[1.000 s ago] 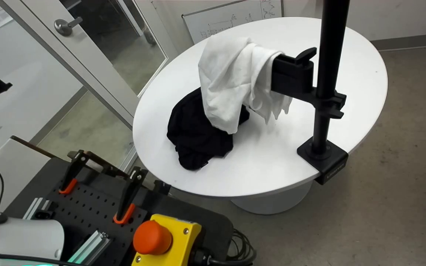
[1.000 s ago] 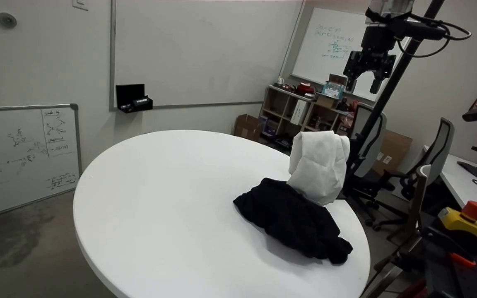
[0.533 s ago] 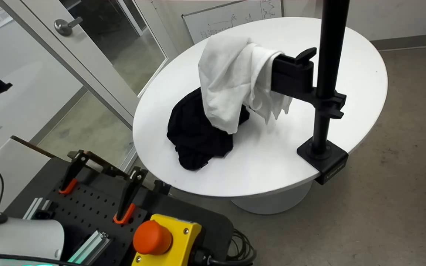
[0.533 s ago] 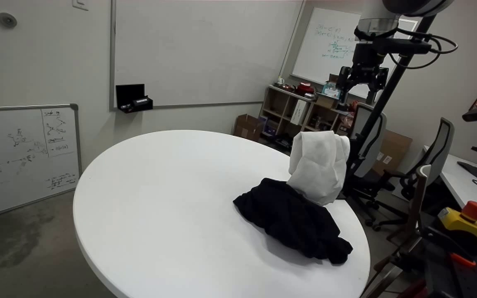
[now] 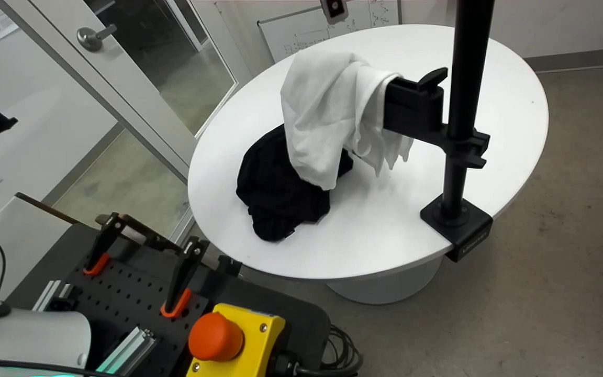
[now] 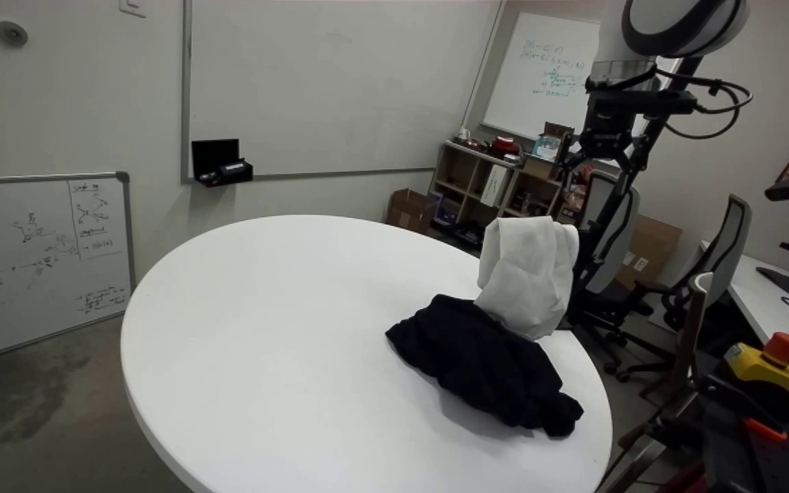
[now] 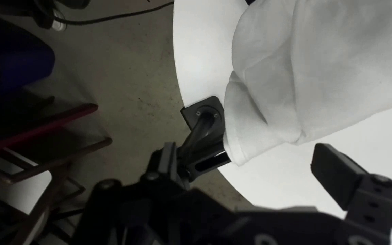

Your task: Pick up the white cloth from the tripod and place it on the table.

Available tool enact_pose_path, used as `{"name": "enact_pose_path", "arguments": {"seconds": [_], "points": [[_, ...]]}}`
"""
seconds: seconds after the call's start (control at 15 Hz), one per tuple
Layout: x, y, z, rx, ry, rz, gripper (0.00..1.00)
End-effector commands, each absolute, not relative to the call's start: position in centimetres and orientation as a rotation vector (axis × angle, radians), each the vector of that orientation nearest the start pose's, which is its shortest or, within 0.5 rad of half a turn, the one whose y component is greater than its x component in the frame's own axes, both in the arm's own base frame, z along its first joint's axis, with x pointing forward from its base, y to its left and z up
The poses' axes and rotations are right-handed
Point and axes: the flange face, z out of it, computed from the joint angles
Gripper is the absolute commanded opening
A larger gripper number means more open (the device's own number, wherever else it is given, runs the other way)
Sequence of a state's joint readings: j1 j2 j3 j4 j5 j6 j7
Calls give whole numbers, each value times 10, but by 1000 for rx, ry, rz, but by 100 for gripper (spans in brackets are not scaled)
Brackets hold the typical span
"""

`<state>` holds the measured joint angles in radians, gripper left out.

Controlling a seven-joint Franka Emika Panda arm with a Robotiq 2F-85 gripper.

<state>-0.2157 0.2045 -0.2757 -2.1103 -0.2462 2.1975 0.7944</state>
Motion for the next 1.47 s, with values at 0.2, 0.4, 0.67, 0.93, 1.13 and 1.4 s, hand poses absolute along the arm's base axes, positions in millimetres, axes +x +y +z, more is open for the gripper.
{"name": "enact_pose_path", "arguments": {"seconds": [0.2, 0.4, 0.67, 0.93, 1.13, 1.4], "points": [[508, -275, 277, -2644, 2099, -104, 100], [516, -267, 253, -2626, 2125, -182, 99], [524, -253, 229, -2638, 2124, -231, 100], [529, -244, 216, -2651, 2126, -235, 60], [527, -243, 214, -2649, 2140, -221, 37], [526, -242, 217, -2592, 2206, -234, 21]]}}
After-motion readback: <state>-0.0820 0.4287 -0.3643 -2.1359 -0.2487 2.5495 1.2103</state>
